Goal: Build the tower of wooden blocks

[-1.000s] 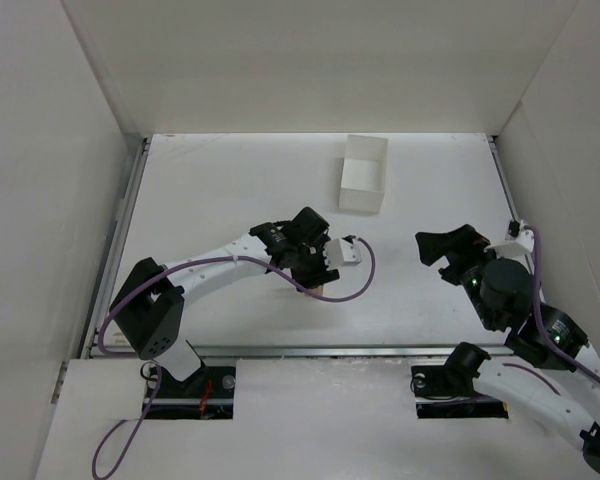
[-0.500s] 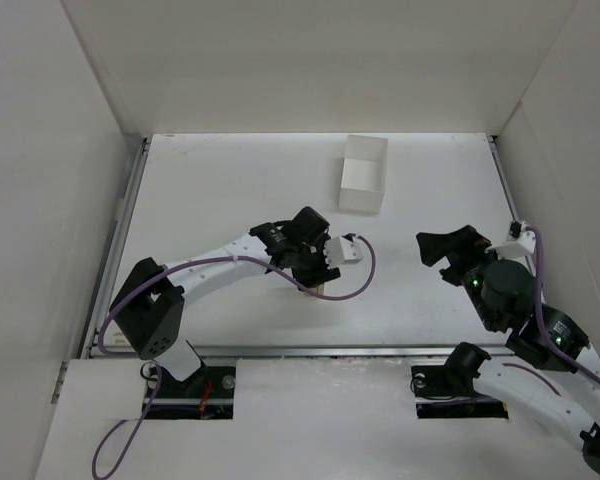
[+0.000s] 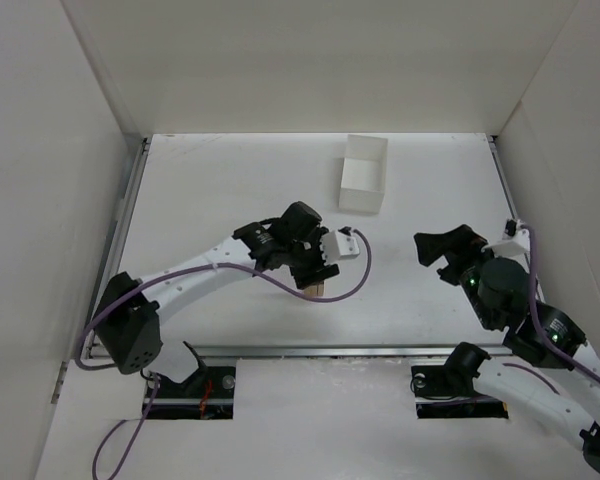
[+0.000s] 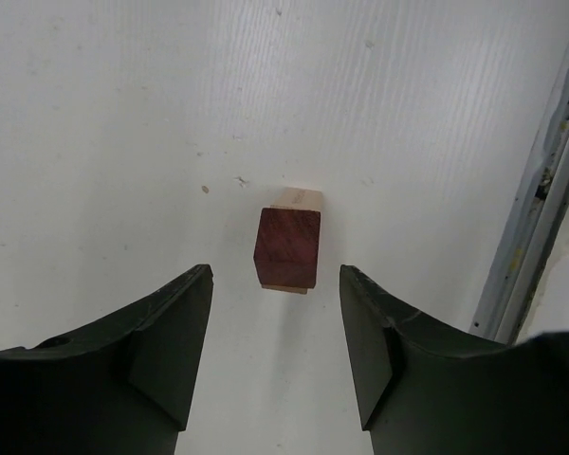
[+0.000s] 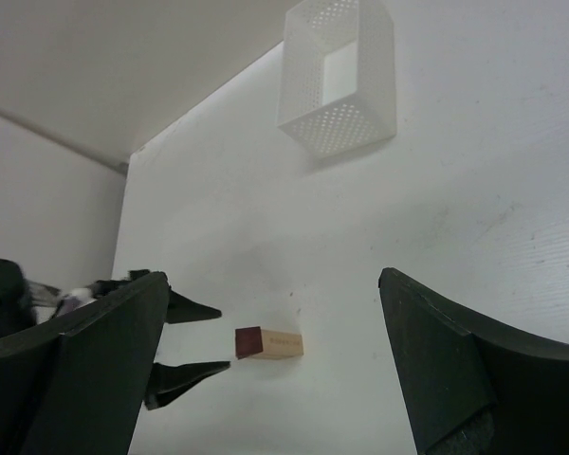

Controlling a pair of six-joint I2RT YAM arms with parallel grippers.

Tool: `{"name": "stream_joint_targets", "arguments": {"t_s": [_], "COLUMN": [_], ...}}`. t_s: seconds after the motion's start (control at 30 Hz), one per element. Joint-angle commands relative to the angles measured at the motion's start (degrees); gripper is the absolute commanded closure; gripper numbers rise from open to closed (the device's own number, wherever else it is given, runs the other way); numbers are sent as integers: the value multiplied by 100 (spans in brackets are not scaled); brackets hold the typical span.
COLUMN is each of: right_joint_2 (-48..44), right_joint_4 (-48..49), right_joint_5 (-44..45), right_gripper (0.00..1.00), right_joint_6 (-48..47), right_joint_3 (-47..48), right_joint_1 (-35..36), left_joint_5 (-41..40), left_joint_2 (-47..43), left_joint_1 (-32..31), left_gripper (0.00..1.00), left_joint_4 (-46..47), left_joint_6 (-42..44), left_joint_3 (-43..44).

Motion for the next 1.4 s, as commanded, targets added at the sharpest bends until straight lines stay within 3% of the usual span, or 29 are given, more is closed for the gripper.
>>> {"name": "stream_joint_targets", "arguments": {"t_s": [0.0, 0.2, 0.33, 0.4, 0.5, 0.53, 0.57, 0.63, 0.83, 0.97, 1.1, 1.37], "right_joint_2": [232, 566, 567, 567, 567, 567, 567, 567, 690, 812, 1050, 1358], "right_joint_4": [50, 102, -134, -433, -827, -934, -1048, -1485, -1910, -1963, -1963, -1963], "right_joint_5": [-99, -292, -215, -56, 24, 24, 76, 137, 234, 234, 313, 454], "right_gripper": [2, 1, 1, 0, 0, 0, 0, 0, 0, 0, 0, 0], "right_joint_6": [-214, -435, -558, -558, -558, -558, -558, -558, -654, -838, -962, -830], "right_joint_3": [-28, 139, 254, 438, 613, 762, 833, 1122, 1624, 1739, 1862, 2117], "right_joint_1": [-27, -27, -27, -27, -27, -27, -27, -27, -27, -27, -27, -27], "left_joint_5": [192, -53, -1035, -1659, -3030, -3382, -3986, -4342, -4405, -4229, -4378, -3798], "left_joint_2": [-555, -1153, -1802, -2408, -3337, -3551, -3744, -4202, -4729, -4994, -5099, -5328], "left_joint_1": [-23, -23, 222, 416, 687, 767, 838, 1136, 1725, 2383, 2726, 3150], "left_gripper": [47, 47, 44, 29, 12, 2, 0, 0, 0, 0, 0, 0], "left_joint_4": [-2, -344, -477, -381, 312, 767, 945, 1044, -1, -335, -652, -943], "left_joint_6": [-152, -415, -390, -188, 58, 172, 173, 226, -924, -987, -1135, -1478], "left_joint_3": [257, 485, 382, 162, -619, -1065, -1270, -1526, -1711, -1773, -1895, -1896]}}
